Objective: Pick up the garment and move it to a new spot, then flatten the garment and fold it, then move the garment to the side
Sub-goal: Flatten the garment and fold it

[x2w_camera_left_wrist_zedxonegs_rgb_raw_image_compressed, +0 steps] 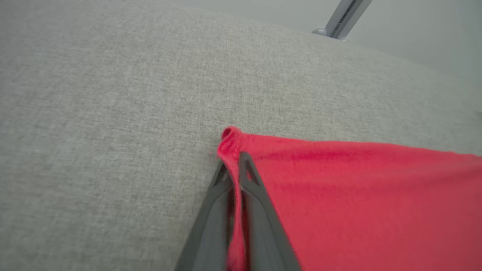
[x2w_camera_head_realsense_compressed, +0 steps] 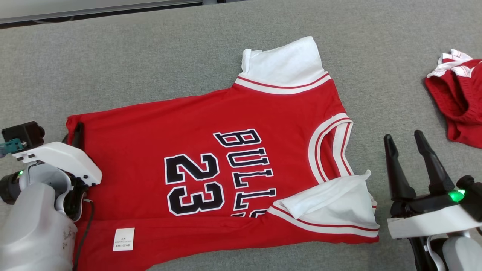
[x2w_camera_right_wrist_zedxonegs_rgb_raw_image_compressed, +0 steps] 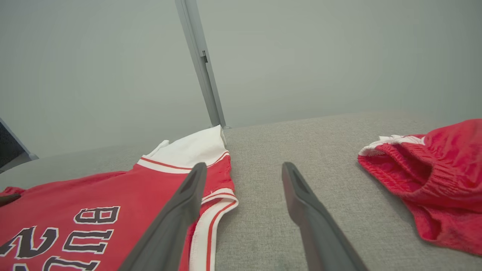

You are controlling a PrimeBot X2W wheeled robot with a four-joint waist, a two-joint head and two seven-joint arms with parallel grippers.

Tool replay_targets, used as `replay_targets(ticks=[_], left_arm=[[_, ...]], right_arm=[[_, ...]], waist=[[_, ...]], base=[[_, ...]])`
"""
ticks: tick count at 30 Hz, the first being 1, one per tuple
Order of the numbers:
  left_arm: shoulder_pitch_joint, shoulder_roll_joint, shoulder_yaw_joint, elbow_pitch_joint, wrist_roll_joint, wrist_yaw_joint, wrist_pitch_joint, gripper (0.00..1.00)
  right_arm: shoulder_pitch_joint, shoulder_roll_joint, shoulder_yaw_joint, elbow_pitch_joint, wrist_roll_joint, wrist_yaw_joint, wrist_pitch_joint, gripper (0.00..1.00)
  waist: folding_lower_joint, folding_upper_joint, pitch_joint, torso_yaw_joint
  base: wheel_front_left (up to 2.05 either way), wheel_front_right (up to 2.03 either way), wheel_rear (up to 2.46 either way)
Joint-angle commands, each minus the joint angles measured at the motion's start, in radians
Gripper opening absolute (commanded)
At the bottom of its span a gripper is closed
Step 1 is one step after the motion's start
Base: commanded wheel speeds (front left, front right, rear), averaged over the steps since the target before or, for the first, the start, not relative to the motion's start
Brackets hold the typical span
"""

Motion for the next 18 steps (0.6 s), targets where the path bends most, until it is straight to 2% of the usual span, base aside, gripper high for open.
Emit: replay_targets(ticks=[1,7,11,18], left_arm=[[0.000,-0.005,-0.015,0.020,0.003,-0.003,-0.002,0.00],[-0.036,-0.006,-0.048,0.025,0.011,-0.012,-0.058,0.00],[-0.076,-0.032,-0.075,0.012,0.010,-0.017,-0.083,0.00],[-0.134,-0.086,-0.123,-0.007,0.009,-0.018,-0.114,0.00]], right_arm=[[-0.024,-0.013,-0.006,0.013,0.008,0.000,-0.004,1.00],[-0.105,-0.056,-0.043,0.106,0.051,0.000,0.011,1.00],[-0.205,-0.102,-0.051,0.184,0.091,0.000,0.027,1.00],[-0.419,-0.163,0.016,0.300,0.165,0.000,0.058,1.00]], waist=[[0.0000,0.0000,0.000,0.005],[0.0000,0.0000,0.006,0.033],[0.0000,0.0000,0.044,0.078],[0.0000,0.0000,0.116,0.161]], base=[[0.00,0.00,0.00],[0.00,0.00,0.00],[0.00,0.00,0.00],[0.00,0.00,0.00]])
